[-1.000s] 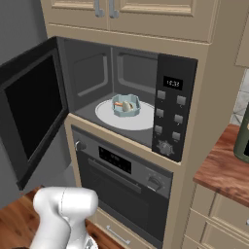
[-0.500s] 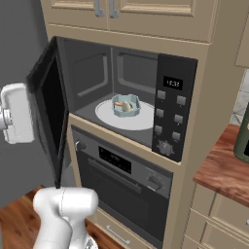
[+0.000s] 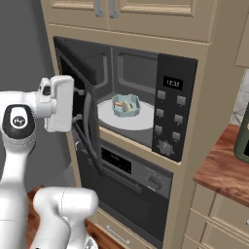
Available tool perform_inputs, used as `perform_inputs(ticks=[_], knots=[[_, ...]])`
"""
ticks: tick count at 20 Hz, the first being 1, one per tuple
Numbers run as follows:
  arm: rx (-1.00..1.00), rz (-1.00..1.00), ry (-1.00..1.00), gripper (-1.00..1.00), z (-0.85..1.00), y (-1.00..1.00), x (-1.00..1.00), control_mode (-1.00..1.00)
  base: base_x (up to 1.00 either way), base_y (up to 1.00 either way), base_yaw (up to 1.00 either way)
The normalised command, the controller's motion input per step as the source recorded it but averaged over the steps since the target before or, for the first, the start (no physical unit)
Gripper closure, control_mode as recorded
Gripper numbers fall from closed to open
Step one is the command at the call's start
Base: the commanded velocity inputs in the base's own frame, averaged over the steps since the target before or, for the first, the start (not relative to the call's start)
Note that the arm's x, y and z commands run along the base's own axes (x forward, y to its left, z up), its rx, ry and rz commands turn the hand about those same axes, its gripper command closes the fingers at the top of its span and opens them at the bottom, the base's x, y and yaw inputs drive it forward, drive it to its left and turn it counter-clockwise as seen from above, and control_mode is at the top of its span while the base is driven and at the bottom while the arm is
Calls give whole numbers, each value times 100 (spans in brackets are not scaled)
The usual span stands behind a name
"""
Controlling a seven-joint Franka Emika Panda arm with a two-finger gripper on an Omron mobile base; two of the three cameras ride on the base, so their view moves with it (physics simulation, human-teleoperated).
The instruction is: Place the tupperware containing the shrimp and garlic meal in the microwave. Close the microwave door and press the start button to reheat the meal.
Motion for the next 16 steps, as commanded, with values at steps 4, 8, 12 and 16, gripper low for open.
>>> perform_inputs(ticks=[4,8,12,16], knots=[[1,17,0,-100,0,-34,86,-100,0,0,0],[0,23,0,-100,0,-23,84,-100,0,0,0],[0,20,1,-100,0,-20,86,-100,0,0,0],[0,7,13,-100,12,-4,93,-100,0,0,0]])
